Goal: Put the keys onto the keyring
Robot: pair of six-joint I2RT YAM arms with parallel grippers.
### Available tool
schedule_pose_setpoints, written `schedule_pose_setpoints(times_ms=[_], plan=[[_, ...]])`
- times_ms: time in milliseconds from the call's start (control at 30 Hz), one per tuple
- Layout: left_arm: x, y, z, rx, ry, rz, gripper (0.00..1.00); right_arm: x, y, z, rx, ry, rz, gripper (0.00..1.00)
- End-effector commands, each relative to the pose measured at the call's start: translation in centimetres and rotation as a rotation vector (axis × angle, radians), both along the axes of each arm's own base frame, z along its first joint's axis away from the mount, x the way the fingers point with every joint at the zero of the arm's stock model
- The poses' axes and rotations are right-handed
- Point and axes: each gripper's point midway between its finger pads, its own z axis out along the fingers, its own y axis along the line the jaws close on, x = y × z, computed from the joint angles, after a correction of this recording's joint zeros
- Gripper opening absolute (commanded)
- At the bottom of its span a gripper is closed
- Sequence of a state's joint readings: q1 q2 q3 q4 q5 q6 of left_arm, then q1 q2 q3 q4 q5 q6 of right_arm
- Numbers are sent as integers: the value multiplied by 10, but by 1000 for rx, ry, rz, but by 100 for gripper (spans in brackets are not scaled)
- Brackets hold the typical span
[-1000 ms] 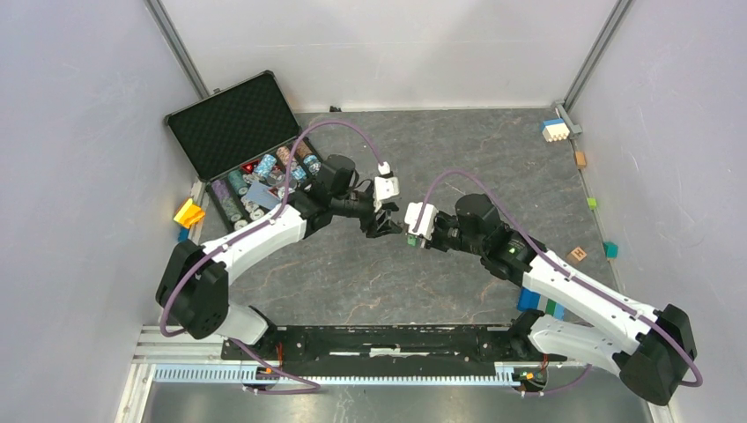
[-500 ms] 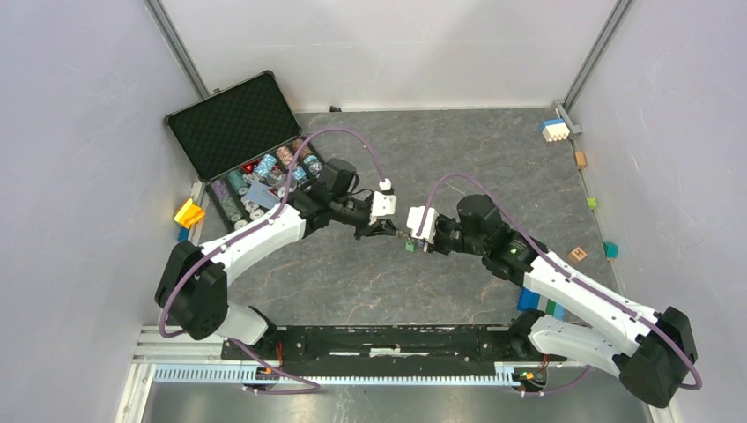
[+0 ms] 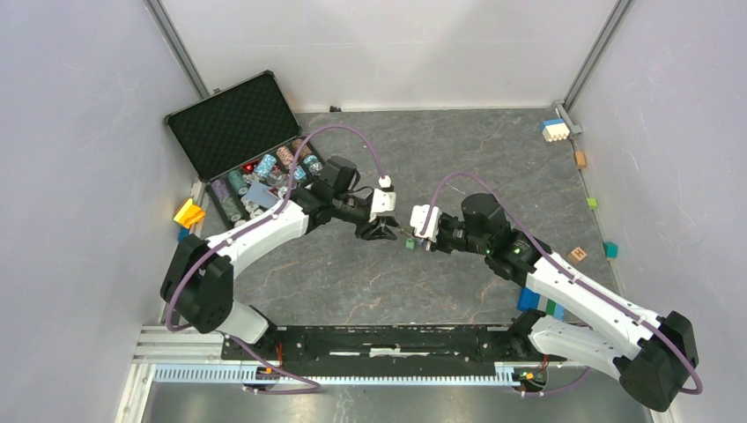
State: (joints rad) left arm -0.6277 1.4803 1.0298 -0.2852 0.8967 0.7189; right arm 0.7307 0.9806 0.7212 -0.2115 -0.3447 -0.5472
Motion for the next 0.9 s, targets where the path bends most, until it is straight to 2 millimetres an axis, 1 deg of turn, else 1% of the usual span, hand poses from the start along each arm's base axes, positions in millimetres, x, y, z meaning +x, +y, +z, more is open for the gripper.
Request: schedule_pose_setpoints(times_ms=[0,133,200,400,633,767,833,867], plan=[[2,-11,14,-55,-6,-51,46,-1,2,11,37,-27,17,0],[6,-15,14,-66,8,-44,46,-1,2,10,38,-25,17,0],[7,-17,14,-71,16,-37,43,0,1,10,37,-25,12,0],[6,-15,15,-67,25,-30,30,0,0,7,30,-19,8,0],[4,-15,17,-69,41,-33,23,0,-1,6,34,-18,6,0],[4,-18,18,-74,67,-37,16,0,-2,7,34,-20,0,0],[3,-18,18,-75,77,-38,17,1,-3,7,32,-23,-4,0],[3,-18,18,-75,79,-39,19,1,-4,6,30,-23,-4,0]])
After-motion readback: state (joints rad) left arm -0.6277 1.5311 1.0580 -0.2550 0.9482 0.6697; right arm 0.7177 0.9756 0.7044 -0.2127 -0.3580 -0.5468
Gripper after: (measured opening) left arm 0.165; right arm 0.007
